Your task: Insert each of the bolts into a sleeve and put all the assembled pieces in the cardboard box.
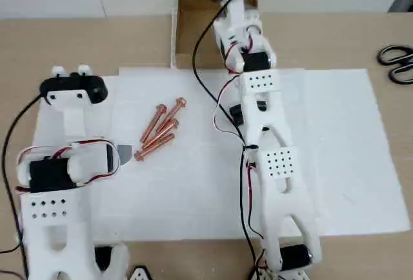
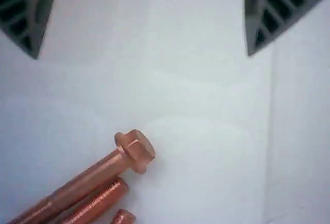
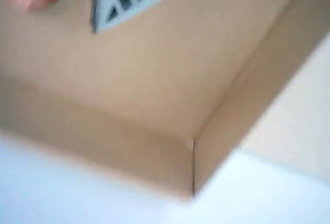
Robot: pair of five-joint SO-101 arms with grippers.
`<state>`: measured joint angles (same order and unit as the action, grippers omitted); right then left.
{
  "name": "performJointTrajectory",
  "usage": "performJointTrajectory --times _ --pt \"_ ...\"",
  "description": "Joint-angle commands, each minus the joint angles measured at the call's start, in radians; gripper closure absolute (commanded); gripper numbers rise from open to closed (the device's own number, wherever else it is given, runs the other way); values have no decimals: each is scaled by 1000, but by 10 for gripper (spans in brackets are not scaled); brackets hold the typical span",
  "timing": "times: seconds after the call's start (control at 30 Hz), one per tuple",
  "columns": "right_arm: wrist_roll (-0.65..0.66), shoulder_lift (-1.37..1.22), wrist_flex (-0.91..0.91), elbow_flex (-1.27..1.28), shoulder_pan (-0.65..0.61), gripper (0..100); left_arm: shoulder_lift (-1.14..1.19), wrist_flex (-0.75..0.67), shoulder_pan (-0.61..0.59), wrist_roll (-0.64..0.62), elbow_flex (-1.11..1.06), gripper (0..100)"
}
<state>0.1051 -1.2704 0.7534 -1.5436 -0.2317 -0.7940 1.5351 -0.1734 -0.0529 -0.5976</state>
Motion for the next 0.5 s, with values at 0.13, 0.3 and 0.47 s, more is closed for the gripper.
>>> performJointTrajectory --times 0.13,0.3,0.47 --pt "5 134 332 -141 7 808 -11 5 -8 8 44 754" --pt "2 375 734 -138 -19 808 -11 6 -8 8 44 754" --pt "3 489 931 -138 -10 809 -11 6 -8 8 44 754"
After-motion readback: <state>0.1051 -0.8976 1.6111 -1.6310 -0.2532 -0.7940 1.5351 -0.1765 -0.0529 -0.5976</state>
